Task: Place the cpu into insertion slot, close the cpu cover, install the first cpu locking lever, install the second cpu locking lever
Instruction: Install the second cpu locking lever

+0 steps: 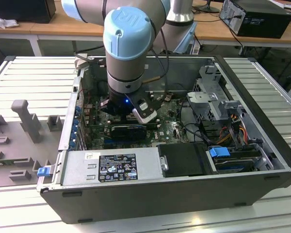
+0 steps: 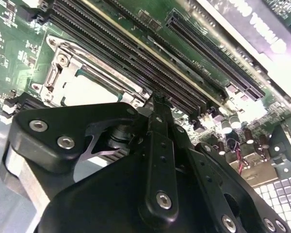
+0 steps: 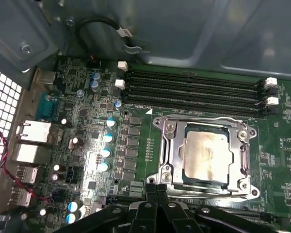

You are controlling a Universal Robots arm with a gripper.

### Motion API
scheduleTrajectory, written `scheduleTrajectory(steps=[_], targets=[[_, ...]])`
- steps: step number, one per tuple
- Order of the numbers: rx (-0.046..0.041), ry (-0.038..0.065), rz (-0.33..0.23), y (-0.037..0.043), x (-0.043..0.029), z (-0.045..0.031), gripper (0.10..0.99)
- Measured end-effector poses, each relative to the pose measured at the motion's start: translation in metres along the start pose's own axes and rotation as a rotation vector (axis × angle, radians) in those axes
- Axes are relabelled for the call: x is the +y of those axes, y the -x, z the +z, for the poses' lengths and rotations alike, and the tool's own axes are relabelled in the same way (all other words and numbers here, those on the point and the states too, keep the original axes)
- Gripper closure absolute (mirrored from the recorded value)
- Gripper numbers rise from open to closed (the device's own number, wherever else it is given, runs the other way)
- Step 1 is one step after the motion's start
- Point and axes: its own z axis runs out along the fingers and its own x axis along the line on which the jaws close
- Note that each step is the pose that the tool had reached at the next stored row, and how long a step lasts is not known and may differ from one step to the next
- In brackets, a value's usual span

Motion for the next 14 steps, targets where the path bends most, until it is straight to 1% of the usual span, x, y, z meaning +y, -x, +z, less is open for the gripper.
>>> scheduleTrajectory(steps=[3,5,6,8,9,11,12,14], targets=[[-0.0005,0.006,0.000,-0.0002,-0.0009,0.0039,0.980],[-0.0015,0.016,0.000,-0.0011,0.0014,0.0061,0.980],[-0.0018,0.019,0.000,-0.0013,0.0025,0.0072,0.980],[-0.0024,0.022,-0.001,-0.0013,0.0043,0.0097,0.980],[-0.0023,0.022,-0.001,-0.0022,0.0048,0.0101,0.980],[-0.0021,0.022,-0.001,-0.0030,0.0053,0.0085,0.980],[-0.0022,0.022,-0.001,-0.0031,0.0067,0.0038,0.980],[-0.0022,0.022,-0.001,-0.0031,0.0088,-0.0032,0.980]])
